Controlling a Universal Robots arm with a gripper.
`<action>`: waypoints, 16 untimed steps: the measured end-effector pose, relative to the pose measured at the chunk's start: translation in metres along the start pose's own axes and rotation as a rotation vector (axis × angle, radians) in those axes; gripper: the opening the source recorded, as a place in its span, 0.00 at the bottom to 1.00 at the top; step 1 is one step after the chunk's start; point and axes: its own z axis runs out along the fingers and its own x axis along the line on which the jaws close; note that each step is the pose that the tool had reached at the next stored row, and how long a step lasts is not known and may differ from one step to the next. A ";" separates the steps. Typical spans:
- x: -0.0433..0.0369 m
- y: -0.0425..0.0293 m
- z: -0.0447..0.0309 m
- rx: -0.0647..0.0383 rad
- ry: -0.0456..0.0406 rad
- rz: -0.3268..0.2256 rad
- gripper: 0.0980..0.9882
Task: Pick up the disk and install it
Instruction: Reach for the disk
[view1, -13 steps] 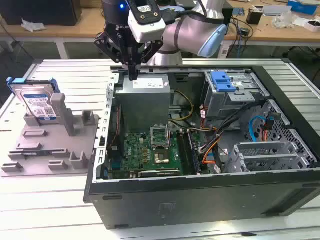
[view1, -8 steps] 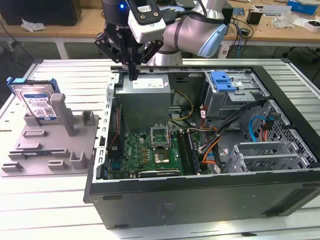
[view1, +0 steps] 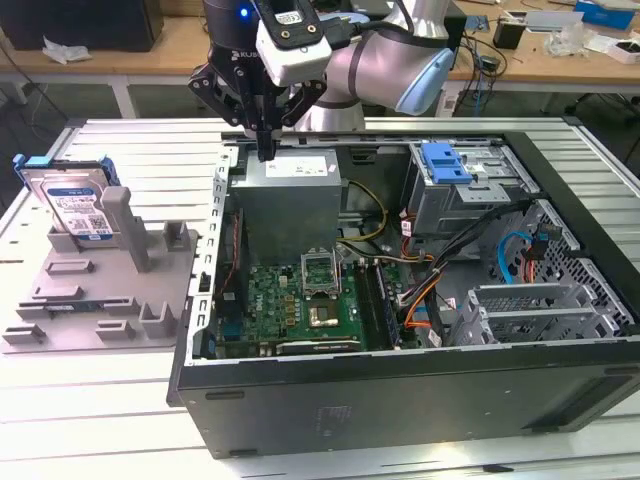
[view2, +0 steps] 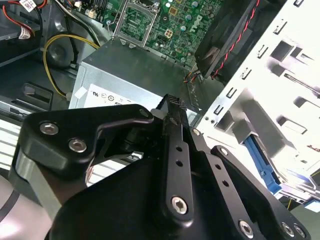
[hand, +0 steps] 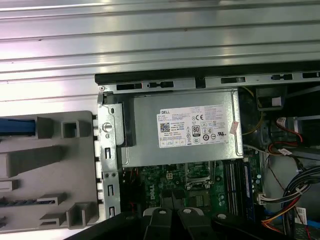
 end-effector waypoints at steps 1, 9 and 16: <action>0.0015 0.0001 0.0000 0.000 0.0003 0.000 0.01; 0.0296 0.0052 -0.0002 0.000 0.0014 0.000 0.01; 0.0749 0.0078 -0.0003 0.000 0.0016 0.000 0.01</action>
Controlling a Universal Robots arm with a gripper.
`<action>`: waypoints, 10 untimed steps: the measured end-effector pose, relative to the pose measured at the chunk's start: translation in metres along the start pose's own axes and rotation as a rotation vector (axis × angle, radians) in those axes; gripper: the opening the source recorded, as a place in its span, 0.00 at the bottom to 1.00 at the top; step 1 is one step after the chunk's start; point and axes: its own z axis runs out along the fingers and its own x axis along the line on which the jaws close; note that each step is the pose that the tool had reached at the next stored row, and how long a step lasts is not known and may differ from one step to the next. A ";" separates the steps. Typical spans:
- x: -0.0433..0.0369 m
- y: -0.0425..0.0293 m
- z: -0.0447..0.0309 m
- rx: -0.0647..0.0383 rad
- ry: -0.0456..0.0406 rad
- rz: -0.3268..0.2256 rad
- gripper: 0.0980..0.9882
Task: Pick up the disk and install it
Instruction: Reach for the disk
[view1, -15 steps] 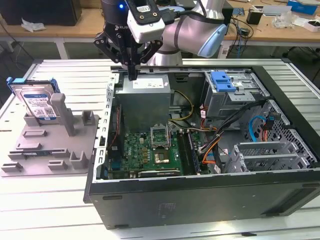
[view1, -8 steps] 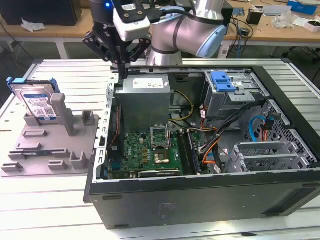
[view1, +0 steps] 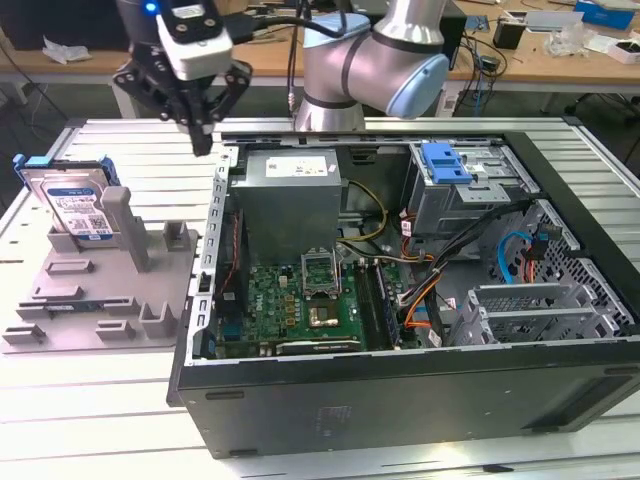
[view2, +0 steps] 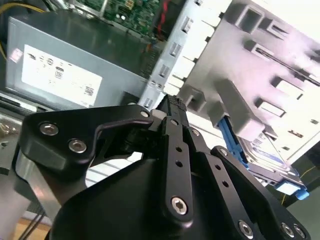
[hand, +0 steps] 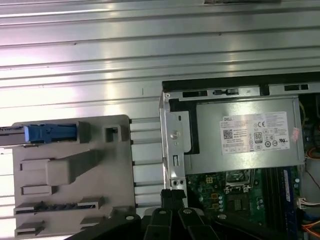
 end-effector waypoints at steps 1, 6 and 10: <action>0.0038 0.0006 0.0000 0.000 0.0000 0.000 0.01; 0.0238 0.0053 0.0005 0.000 0.0005 0.000 0.01; 0.0480 0.0138 0.0014 0.000 0.0018 0.000 0.01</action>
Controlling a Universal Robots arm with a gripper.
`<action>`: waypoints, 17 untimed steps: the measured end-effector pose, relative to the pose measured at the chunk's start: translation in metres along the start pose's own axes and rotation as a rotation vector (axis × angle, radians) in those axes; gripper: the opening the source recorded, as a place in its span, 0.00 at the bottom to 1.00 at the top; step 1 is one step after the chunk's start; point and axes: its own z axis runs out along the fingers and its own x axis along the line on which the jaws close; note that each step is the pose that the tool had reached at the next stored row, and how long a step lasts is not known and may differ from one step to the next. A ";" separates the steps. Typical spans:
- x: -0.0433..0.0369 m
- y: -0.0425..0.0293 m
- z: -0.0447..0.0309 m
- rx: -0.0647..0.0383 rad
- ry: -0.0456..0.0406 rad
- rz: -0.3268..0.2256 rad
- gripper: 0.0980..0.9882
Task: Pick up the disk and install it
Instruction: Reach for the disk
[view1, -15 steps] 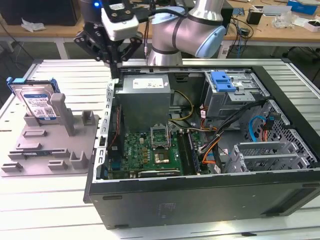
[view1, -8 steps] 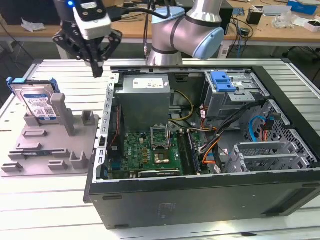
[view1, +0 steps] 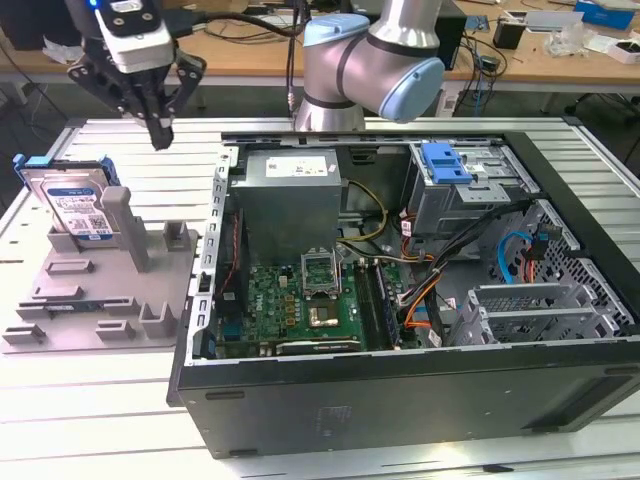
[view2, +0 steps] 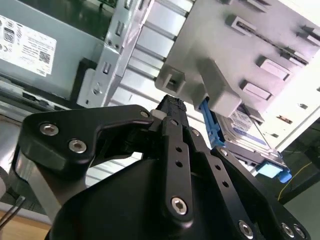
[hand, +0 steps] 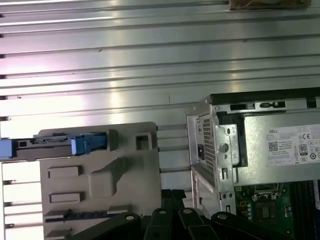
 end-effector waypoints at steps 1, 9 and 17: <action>0.0036 0.0013 0.0002 0.000 0.0002 0.000 0.01; 0.0393 0.0135 0.0019 0.000 0.0032 0.000 0.01; 0.0711 0.0244 0.0042 0.001 0.0078 0.000 0.01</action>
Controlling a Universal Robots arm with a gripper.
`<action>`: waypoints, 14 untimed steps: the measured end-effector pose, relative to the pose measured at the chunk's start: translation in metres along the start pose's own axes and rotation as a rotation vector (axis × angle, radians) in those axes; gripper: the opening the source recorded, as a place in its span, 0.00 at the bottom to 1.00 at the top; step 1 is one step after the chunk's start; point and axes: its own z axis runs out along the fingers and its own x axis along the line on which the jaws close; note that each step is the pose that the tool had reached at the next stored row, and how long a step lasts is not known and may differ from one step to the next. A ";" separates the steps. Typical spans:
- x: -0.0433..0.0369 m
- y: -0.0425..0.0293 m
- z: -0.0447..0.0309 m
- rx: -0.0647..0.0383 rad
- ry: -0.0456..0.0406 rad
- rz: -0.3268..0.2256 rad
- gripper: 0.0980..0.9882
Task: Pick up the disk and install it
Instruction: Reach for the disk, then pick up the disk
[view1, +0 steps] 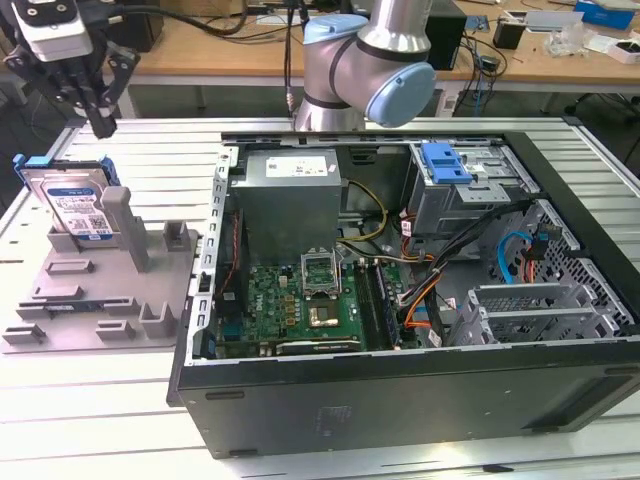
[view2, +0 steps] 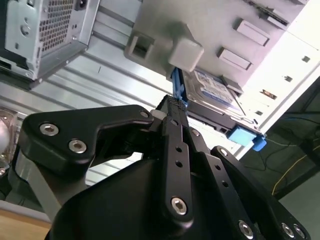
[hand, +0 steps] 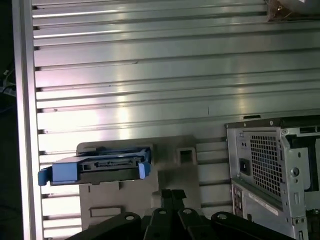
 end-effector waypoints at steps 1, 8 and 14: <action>0.0044 0.0022 0.0005 0.000 0.0008 0.000 0.01; 0.0254 0.0125 0.0032 0.000 0.0063 0.000 0.01; 0.0277 0.0136 0.0035 0.001 0.0083 0.000 0.01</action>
